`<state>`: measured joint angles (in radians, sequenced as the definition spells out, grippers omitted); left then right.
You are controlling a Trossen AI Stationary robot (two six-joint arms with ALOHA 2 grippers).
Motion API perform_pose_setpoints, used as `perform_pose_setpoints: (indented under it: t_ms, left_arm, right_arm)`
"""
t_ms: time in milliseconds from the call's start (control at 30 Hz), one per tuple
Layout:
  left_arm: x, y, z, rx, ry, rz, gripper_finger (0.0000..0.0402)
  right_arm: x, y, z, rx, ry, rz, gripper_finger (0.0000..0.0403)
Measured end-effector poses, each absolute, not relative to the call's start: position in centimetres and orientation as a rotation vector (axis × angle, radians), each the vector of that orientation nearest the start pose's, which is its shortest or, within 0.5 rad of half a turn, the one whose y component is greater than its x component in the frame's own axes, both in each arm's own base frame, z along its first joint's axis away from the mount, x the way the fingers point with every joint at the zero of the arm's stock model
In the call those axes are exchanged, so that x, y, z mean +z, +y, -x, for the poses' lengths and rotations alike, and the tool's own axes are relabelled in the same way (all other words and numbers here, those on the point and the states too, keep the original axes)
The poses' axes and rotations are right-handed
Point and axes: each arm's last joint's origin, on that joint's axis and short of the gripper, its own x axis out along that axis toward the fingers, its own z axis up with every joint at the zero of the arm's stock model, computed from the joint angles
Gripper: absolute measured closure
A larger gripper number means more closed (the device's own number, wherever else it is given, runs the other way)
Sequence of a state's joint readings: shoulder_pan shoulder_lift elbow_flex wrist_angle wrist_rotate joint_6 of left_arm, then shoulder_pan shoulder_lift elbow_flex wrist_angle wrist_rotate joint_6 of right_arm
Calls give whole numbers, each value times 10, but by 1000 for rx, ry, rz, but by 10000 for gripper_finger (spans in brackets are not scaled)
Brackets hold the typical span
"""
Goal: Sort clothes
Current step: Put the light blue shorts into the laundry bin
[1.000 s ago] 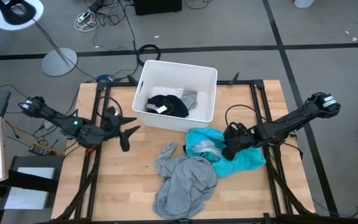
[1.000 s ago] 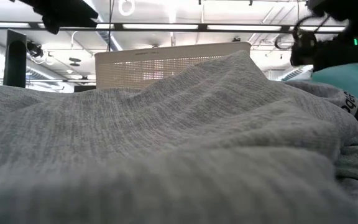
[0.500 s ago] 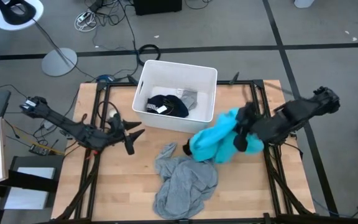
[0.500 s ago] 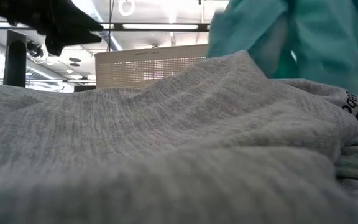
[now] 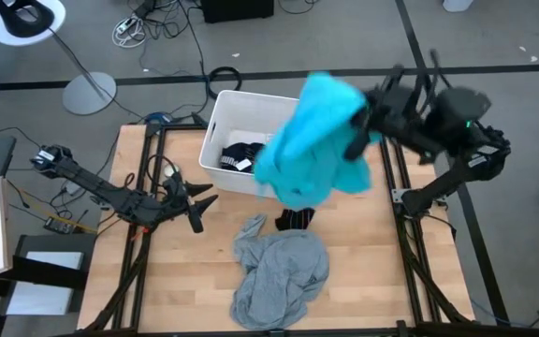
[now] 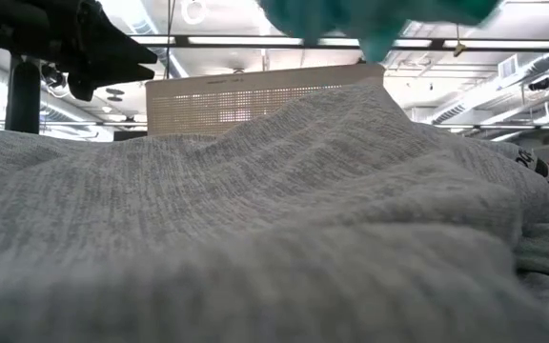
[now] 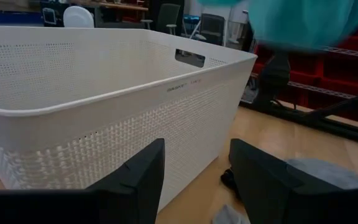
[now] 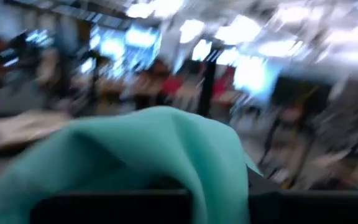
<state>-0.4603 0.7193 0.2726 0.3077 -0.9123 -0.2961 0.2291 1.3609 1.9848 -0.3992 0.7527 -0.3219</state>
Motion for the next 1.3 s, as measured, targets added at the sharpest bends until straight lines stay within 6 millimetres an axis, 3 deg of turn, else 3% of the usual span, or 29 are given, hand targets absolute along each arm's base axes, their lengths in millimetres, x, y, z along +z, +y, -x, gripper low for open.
perform_pose_setpoints:
  t_ms: [100,200,467,700,900,1133,1300]
  left_arm:
    - [214,-47,-147,463,41,199,214]
    - [214,-47,-147,463,44,194,214]
    - [214,-47,-147,463,48,178,214]
    - [214,-47,-147,463,48,178,214]
    - [214,-47,-147,462,45,178,214]
    - [216,-48,-147,461,32,186,214]
    - [216,-48,-147,461,33,186,214]
  right_arm:
    - [586,12,-226,-651,-201,265,387]
    - [585,-8,-246,-692,-241,306,385]
    - [551,-66,-309,-687,-178,335,385]
    - [524,-96,-328,-705,-38,262,381]
    - [479,-112,-337,-681,279,103,377]
    - [405,-134,-360,-551,693,-134,349]
    - [381,-139,-369,-438,814,-232,305]
